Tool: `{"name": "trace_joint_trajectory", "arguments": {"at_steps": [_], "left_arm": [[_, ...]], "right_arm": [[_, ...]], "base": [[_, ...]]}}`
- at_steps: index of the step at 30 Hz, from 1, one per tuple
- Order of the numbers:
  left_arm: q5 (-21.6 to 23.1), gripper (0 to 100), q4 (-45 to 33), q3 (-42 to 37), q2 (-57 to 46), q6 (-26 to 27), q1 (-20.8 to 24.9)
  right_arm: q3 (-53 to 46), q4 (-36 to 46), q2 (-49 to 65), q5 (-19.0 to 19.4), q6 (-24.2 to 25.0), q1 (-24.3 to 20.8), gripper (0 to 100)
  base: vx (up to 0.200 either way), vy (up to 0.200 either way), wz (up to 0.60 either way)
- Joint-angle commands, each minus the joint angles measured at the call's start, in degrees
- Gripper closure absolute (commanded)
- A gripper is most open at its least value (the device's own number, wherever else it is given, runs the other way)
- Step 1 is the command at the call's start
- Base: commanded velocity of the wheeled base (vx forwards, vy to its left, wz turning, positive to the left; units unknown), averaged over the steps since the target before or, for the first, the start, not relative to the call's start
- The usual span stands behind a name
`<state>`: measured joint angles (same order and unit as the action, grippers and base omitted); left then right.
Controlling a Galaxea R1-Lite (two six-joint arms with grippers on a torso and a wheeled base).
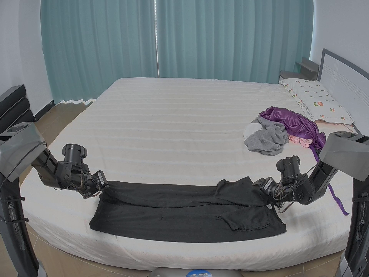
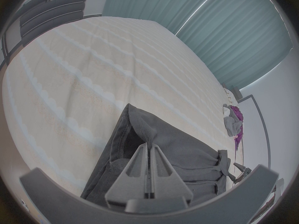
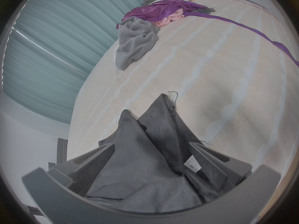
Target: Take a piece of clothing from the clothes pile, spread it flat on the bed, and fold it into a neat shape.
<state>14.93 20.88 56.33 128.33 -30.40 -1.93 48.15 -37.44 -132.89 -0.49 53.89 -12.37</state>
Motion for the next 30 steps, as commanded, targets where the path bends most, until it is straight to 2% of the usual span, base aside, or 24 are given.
{"name": "trace_joint_trajectory", "arguments": {"at_steps": [1,8,9,13,21,25,30], "left_arm": [[0.01,100,0.04,0.01,-0.1,-0.01,-0.01],[0.01,100,0.04,0.01,-0.1,-0.01,-0.01],[0.01,100,0.04,0.01,-0.01,-0.01,-0.01],[0.01,100,0.04,0.01,-0.01,-0.01,-0.01],[-0.17,100,0.04,0.01,-0.19,-0.01,0.43],[-2.28,100,0.56,0.09,-0.1,-0.09,0.52],[-2.54,100,2.14,0.18,-0.1,-0.09,0.52]], "right_arm": [[1.24,1.4,-1.41,-0.13,-0.19,-0.55,0],[0.89,1.84,-0.97,-0.39,-0.72,-1.78,0],[1.15,1.84,-0.97,-0.92,-0.81,-1.86,100],[0.8,1.84,-0.44,-2.59,-2.21,-1.78,100],[1.07,3.16,0.35,-2.59,-2.65,-1.69,100],[1.33,3.25,1.58,-2.59,-2.65,-1.34,100],[2.82,3.25,2.9,-2.59,-2.57,-0.63,100]], "base": [[0.0,0.0,0.0],[0.0,0.0,0.0],[0.0,0.0,0.0],[0.0,0.0,0.0],[0.0,0.0,0.0],[0.0,0.0,0.0],[0.0,0.0,0.0]]}}
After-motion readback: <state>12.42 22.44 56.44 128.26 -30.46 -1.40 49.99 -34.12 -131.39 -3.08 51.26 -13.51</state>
